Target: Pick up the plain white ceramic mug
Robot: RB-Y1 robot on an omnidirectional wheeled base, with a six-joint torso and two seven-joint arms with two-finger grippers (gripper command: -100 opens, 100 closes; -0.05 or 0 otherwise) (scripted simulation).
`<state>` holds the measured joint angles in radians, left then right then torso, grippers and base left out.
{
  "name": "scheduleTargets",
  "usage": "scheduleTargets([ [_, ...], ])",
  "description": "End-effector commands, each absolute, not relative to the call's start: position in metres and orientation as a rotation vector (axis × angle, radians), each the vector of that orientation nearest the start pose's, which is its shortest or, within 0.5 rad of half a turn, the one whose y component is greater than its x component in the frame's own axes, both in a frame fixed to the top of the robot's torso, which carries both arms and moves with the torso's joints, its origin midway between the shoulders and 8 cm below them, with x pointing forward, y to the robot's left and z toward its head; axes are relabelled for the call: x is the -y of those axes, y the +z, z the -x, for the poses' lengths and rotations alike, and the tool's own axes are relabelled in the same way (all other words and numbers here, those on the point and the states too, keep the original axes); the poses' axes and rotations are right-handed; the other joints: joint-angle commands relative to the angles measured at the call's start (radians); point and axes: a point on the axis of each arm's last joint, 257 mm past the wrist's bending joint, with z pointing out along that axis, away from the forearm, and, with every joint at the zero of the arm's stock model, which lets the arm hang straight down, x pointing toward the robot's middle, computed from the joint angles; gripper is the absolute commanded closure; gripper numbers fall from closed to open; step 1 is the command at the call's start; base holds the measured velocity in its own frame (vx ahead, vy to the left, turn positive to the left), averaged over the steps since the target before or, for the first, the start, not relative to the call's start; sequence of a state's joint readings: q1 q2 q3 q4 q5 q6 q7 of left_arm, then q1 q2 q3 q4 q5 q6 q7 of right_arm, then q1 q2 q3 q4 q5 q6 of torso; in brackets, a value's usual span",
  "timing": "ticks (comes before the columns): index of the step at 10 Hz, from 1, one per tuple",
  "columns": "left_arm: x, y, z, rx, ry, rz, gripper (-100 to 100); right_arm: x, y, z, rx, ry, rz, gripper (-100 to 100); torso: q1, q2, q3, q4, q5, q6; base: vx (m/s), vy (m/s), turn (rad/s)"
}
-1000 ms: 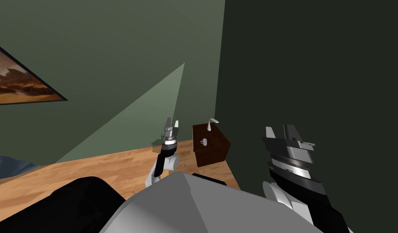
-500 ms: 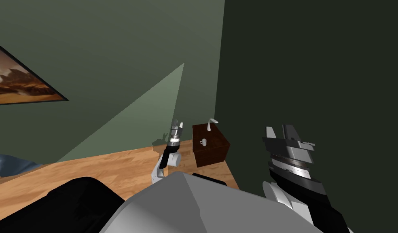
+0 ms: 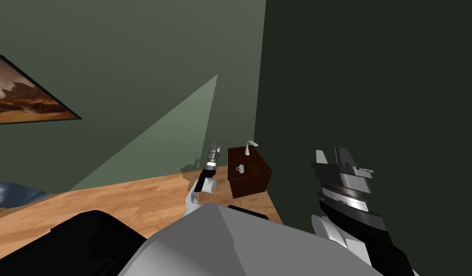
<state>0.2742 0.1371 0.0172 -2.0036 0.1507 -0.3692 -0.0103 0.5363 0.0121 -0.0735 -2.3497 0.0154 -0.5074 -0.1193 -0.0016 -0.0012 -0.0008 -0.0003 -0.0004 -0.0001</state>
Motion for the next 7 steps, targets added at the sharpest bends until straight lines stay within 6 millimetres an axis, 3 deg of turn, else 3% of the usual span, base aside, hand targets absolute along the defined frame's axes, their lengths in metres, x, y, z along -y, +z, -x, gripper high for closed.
scheduleTargets([
  [1,-0.283,-0.056,-0.442,-0.801,-1.369,0.838,-100,0.301,0.046,-0.321,-0.55,1.327,-0.649,0,0.0,0.0,0.0,0.0,0.0,0.0,0.011,-0.022,0.008],
  [2,-0.282,-0.073,-0.456,-0.835,-1.374,0.885,-100,0.301,0.046,-0.321,-0.55,1.327,-0.649,0,0.0,0.0,0.0,0.0,0.0,0.0,0.014,-0.023,0.01],
  [5,-0.282,-0.092,-0.469,-0.872,-1.375,0.938,-100,0.301,0.046,-0.321,-0.55,1.327,-0.649,0,0.0,0.0,0.0,0.0,0.0,0.0,0.01,-0.023,0.008],
  [6,-0.28,-0.11,-0.483,-0.907,-1.377,0.989,-100,0.301,0.046,-0.321,-0.55,1.327,-0.649,0,0.0,0.0,0.0,0.0,0.0,0.0,0.016,-0.031,0.012],
  [7,-0.28,-0.111,-0.483,-0.908,-1.376,0.991,-100,0.301,0.046,-0.321,-0.55,1.327,-0.649,0,0.0,0.0,0.0,0.0,0.0,0.0,0.015,-0.024,0.009],
])
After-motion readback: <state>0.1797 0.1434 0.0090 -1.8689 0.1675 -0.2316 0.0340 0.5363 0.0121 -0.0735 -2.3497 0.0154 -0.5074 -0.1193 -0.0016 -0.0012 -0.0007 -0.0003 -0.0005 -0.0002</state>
